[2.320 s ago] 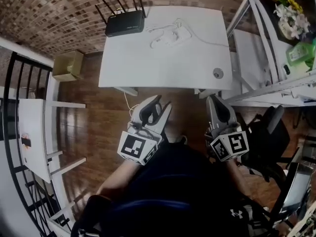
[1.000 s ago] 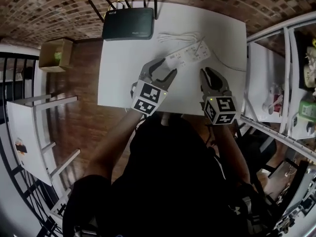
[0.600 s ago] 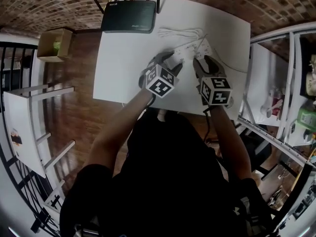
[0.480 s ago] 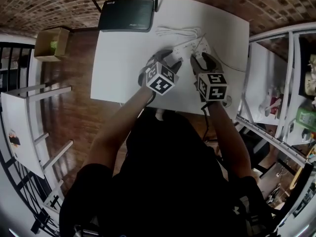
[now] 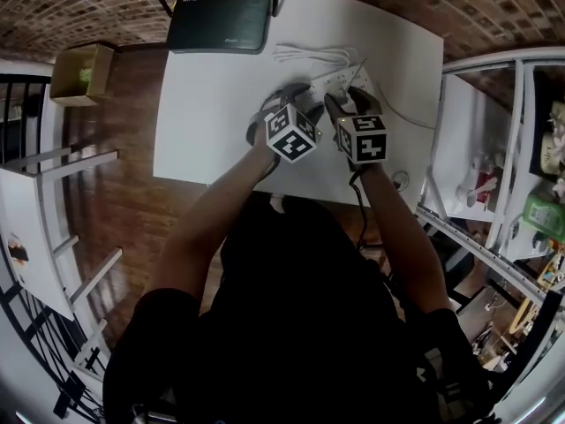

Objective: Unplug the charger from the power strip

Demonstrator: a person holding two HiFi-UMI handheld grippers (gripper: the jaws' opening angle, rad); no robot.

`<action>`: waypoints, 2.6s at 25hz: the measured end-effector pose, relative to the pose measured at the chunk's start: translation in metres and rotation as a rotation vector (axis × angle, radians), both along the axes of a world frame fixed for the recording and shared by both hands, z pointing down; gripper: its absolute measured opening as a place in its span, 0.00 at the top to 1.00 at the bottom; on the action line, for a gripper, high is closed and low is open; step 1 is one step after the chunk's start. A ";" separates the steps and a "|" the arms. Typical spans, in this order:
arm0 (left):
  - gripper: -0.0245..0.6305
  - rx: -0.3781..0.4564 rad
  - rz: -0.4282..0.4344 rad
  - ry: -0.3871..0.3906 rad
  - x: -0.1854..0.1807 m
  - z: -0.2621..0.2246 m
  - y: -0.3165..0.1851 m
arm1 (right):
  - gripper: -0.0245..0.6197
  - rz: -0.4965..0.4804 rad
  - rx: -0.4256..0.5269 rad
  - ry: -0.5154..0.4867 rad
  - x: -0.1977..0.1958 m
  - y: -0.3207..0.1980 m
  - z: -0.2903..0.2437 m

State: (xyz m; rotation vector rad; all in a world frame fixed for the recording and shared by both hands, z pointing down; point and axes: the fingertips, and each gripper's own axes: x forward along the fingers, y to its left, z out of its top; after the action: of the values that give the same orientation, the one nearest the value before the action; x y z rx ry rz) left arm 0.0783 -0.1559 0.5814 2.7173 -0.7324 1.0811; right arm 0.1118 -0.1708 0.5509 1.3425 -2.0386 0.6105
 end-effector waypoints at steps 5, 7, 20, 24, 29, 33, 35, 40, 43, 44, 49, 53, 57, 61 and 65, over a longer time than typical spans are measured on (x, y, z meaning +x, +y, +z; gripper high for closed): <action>0.63 -0.016 -0.004 0.004 0.005 0.008 -0.002 | 0.66 -0.040 -0.045 0.070 0.001 -0.005 0.024; 0.63 -0.019 -0.006 0.014 0.005 0.009 -0.003 | 0.74 -0.057 -0.039 0.080 -0.001 -0.006 0.027; 0.66 -0.047 0.024 0.064 0.011 0.008 0.038 | 0.74 -0.037 -0.100 0.078 0.003 0.034 0.025; 0.66 -0.047 0.055 0.068 0.015 0.008 0.059 | 0.74 -0.012 -0.113 0.071 0.009 0.056 0.027; 0.66 -0.064 0.085 0.073 0.017 0.007 0.086 | 0.74 0.026 -0.122 0.063 0.015 0.083 0.027; 0.66 -0.065 0.102 0.070 0.019 0.007 0.103 | 0.74 0.058 -0.128 0.050 0.014 0.100 0.026; 0.66 -0.067 0.102 0.068 0.019 0.008 0.106 | 0.74 0.071 -0.129 0.047 0.016 0.105 0.027; 0.66 -0.082 0.103 0.057 0.021 0.008 0.107 | 0.74 0.081 -0.119 0.068 0.017 0.105 0.027; 0.66 -0.083 0.101 0.056 0.022 0.009 0.107 | 0.74 0.088 -0.107 0.082 0.019 0.104 0.027; 0.66 -0.083 0.100 0.056 0.021 0.009 0.106 | 0.75 0.088 -0.107 0.082 0.018 0.104 0.027; 0.66 -0.083 0.102 0.051 0.021 0.009 0.107 | 0.75 0.093 -0.111 0.062 0.017 0.105 0.025; 0.66 -0.085 0.108 0.050 0.022 0.009 0.109 | 0.75 0.120 -0.116 -0.003 0.019 0.107 0.024; 0.66 -0.084 0.112 0.053 0.022 0.009 0.110 | 0.75 0.109 -0.103 0.025 0.019 0.109 0.023; 0.66 -0.079 0.110 0.053 0.021 0.008 0.111 | 0.75 0.099 -0.094 0.056 0.018 0.110 0.023; 0.66 -0.075 0.110 0.052 0.016 0.007 0.113 | 0.75 0.112 -0.086 0.044 0.013 0.111 0.020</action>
State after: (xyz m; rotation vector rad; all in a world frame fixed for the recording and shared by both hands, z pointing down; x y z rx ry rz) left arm 0.0942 -0.0430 0.5879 2.7386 -0.5293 1.0329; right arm 0.1251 -0.0597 0.5707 1.4137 -1.8909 0.7036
